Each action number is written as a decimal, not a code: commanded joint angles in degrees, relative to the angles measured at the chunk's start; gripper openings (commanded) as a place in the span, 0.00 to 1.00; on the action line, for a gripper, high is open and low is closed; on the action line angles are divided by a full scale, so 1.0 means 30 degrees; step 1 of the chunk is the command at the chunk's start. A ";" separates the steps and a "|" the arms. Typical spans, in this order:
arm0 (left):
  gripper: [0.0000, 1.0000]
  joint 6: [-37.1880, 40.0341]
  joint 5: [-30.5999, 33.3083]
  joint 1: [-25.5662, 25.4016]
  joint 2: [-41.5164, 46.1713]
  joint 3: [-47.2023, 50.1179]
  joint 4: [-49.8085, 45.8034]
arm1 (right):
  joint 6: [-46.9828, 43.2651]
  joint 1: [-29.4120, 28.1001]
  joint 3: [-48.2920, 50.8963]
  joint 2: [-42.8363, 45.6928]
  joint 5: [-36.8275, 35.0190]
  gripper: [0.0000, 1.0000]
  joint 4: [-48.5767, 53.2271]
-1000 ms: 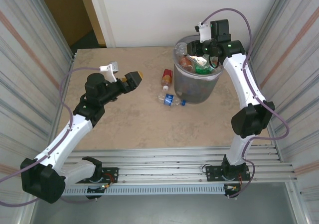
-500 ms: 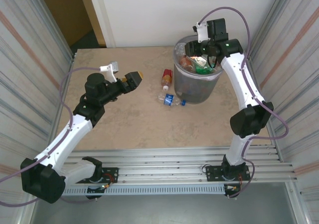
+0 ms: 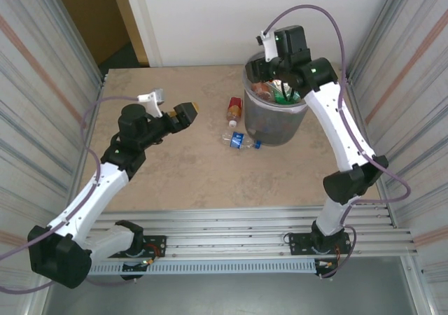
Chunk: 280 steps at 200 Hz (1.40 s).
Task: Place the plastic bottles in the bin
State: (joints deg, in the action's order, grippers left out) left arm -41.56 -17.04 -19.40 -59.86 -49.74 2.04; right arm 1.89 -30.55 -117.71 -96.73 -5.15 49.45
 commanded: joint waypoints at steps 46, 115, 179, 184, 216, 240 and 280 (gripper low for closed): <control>0.99 -0.1215 0.0906 0.3061 0.1503 0.2748 -0.1032 | 0.0892 -0.4151 0.5153 0.0065 -0.1515 0.83 -0.0336; 0.99 -0.0957 0.0904 0.3885 0.2143 0.3573 -0.1401 | -0.2685 -0.4880 0.6334 -0.4696 -0.3097 0.98 -0.0433; 0.99 -0.0709 0.0692 0.3946 0.1766 0.3584 -0.1288 | -0.4939 -0.4478 0.5669 -0.7750 -0.3139 0.98 -0.0375; 0.99 -0.0721 0.0644 0.3946 0.1724 0.3551 -0.1262 | -0.5015 -0.4384 0.5569 -0.7935 -0.3043 0.98 -0.0378; 0.99 -0.0725 0.0452 0.3950 0.1564 0.3547 -0.1152 | -0.5629 -0.3997 0.4784 -0.9064 -0.2822 0.98 -0.0224; 0.99 -0.0685 0.0436 0.3946 0.1553 0.3504 -0.1142 | -0.6016 -0.3848 0.4165 -0.9913 -0.3100 0.98 -0.0069; 0.99 -0.0701 0.0320 0.3946 0.1384 0.3474 -0.1142 | -0.6164 -0.3489 0.3556 -1.1008 -0.2772 0.98 0.0256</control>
State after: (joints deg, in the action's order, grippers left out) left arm -44.80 -15.35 -8.19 -55.40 -39.24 -2.13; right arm -14.70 -41.50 -105.08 -127.52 -13.89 48.12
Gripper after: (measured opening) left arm 0.989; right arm 0.978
